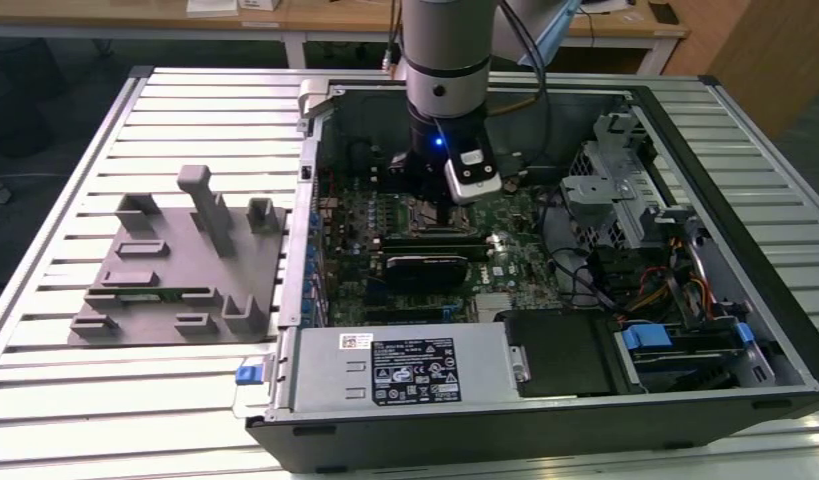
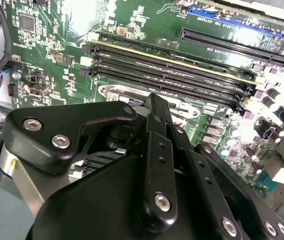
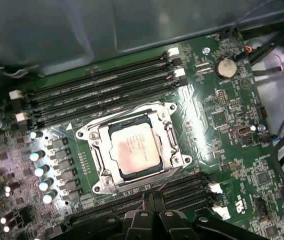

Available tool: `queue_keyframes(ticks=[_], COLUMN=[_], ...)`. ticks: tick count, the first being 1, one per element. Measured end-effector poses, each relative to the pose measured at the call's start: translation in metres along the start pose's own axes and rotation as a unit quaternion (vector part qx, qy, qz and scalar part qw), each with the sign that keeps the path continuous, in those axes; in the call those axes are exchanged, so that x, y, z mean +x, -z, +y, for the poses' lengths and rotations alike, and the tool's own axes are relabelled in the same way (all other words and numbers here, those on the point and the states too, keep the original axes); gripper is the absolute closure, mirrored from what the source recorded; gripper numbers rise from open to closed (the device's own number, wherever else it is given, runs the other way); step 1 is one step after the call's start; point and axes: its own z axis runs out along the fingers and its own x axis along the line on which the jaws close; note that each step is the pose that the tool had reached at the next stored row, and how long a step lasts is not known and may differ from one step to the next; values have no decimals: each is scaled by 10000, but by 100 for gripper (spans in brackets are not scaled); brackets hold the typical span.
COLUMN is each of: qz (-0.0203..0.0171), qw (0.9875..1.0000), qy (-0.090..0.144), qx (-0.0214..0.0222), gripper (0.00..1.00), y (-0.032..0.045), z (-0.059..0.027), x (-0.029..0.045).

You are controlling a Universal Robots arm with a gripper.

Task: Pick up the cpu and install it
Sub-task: 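Install the second cpu locking lever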

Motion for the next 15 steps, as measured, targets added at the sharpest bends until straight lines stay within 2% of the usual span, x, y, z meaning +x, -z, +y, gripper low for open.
queue_keyframes(ticks=[6, 10, 11, 13, 15], qz=[2, 5, 37, 161, 258], qw=[9998, 9998, 9998, 9996, 9993], qy=[191, 200, 201, 217, 246], qx=[-11, -6, 2, 39, 65], gripper=[89, 89, 89, 89, 89], y=[-3, -4, -8, -17, -28], z=[-18, -19, -19, -24, -27], x=[46, 47, 48, 47, 47])
